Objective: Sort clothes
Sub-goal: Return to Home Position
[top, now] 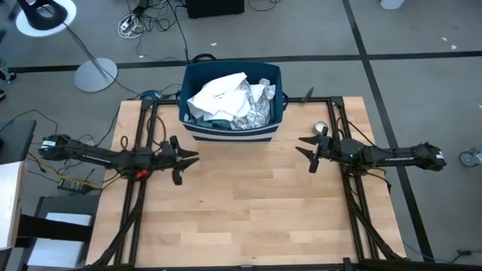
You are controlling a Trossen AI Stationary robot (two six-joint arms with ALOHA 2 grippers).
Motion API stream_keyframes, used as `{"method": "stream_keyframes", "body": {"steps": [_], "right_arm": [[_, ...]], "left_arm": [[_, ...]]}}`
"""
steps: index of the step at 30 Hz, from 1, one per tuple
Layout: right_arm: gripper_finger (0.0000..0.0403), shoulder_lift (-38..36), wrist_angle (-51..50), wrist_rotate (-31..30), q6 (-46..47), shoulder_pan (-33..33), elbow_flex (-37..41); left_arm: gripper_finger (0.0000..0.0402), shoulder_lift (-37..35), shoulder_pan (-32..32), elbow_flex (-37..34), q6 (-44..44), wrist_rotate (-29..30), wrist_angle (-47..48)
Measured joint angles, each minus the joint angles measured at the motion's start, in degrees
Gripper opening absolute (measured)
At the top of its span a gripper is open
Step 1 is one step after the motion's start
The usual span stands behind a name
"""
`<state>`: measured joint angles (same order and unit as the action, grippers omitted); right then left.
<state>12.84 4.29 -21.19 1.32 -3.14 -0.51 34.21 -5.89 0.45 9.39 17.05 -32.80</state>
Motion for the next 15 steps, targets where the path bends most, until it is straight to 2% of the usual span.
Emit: {"method": "stream_keyframes", "body": {"steps": [6, 11, 15], "right_arm": [[0.0187, 0.0, 0.3, 0.0, 0.0, 0.0, 0.0], [0.0187, 0.0, 0.8, 0.0, 0.0, 0.0, 0.0], [0.0187, 0.0, 1.0, 0.1, 0.0, 0.0, 0.0]], "left_arm": [[0.0106, -11.4, 0.0, 0.0, -4.5, -1.6, 4.9], [0.0106, -21.2, 0.0, 0.0, -2.8, -3.5, 14.2], [0.0106, -27.9, 0.0, 0.0, -3.5, -4.4, 17.6]]}}
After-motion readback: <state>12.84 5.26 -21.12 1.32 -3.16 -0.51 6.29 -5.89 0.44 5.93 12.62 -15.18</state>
